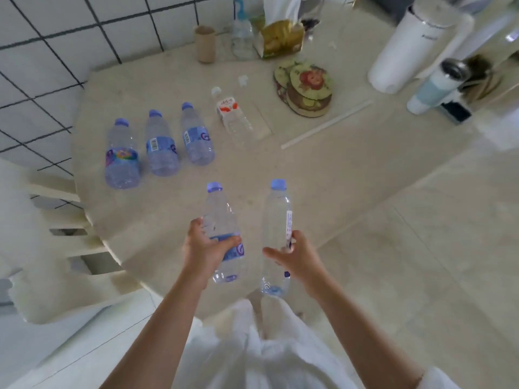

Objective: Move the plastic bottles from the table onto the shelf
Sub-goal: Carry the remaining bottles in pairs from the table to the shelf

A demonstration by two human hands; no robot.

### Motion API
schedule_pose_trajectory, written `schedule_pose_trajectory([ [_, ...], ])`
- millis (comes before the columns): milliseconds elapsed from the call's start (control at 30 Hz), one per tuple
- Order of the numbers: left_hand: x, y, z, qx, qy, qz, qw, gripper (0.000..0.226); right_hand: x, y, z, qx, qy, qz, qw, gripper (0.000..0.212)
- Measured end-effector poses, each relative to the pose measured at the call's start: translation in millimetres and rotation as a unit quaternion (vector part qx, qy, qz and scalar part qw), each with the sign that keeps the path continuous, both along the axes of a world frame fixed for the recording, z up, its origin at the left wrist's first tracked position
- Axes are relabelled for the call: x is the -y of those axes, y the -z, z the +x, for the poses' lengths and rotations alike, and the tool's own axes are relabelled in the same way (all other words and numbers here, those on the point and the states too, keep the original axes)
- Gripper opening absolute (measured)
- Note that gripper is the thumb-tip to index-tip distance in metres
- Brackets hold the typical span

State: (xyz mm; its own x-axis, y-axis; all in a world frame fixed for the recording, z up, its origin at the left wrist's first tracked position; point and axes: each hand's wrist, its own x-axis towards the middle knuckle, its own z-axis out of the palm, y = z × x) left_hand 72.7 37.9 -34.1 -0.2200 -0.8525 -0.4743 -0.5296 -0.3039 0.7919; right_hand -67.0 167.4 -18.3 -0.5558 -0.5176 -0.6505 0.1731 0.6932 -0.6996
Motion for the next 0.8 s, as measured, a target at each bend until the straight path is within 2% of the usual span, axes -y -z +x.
schedule_pose_trajectory([
  [167, -50.1, -2.8, -45.3, -0.02, 0.073, -0.004, 0.997, 0.08, -66.8, -8.6, -22.1, -0.006, 0.098, -0.012, 0.995, 0.046],
  [300, -102.7, -7.5, -73.8, -0.036, 0.132, -0.017, 0.99, 0.073, -126.0, -11.6, -37.1, -0.002, 0.171, -0.026, 0.985, 0.047],
  [567, -206.9, -13.2, -111.3, -0.048, 0.213, -0.001, 0.976, 0.073, -251.9, -19.4, -48.7, 0.0, 0.254, -0.012, 0.967, 0.054],
  [800, -328.1, -5.4, -170.6, -0.066, 0.314, 0.035, 0.946, 0.072, -378.5, -19.8, -51.2, 0.0, 0.354, -0.006, 0.935, 0.057],
])
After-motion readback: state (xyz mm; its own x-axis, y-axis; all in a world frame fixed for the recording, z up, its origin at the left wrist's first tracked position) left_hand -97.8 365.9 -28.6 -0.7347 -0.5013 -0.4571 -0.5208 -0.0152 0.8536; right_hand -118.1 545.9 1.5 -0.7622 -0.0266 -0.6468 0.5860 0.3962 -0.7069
